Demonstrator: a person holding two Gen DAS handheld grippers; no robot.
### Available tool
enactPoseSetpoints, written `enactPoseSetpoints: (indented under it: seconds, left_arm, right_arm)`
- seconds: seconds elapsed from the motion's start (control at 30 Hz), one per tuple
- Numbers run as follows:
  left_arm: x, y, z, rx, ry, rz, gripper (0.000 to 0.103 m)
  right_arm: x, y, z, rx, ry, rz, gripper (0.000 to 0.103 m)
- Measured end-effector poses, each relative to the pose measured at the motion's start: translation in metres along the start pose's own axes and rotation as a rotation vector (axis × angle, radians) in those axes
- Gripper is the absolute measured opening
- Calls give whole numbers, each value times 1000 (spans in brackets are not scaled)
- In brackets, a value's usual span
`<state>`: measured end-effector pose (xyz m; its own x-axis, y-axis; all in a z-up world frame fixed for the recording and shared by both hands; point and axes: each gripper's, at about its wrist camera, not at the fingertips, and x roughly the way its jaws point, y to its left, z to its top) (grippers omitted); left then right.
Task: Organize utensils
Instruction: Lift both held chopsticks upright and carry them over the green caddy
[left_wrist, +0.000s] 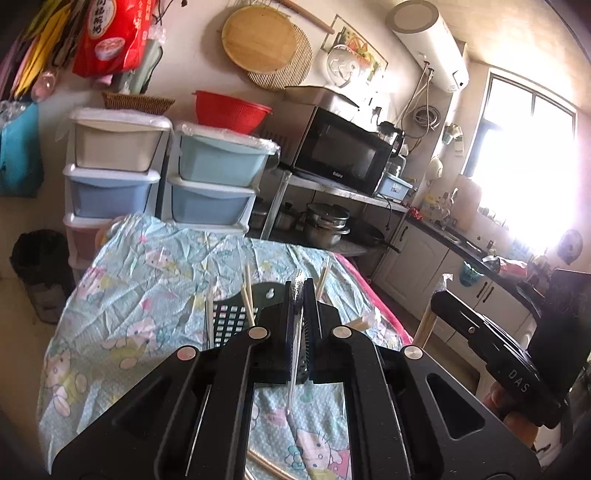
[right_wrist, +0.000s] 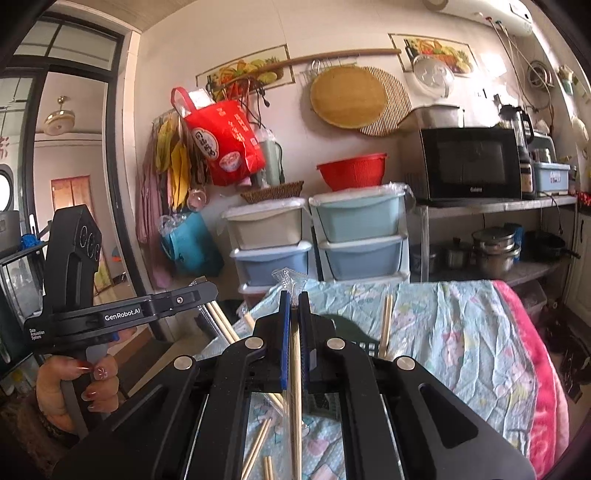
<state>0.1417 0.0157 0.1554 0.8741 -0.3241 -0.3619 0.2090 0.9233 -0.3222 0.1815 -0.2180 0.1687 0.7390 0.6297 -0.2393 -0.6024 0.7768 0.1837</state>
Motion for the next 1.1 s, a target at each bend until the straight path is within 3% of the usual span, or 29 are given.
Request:
enactPoseSetpoints:
  seconds: [0.67,1.1]
  left_arm:
    - [-9,1,45,50,-108,85,3]
    - [3,7,63,73,-143,153,3]
  right_arm:
    - [13,2,52,-59,-176,-24,5]
    - [32,3,68,-118,-228,-78,5]
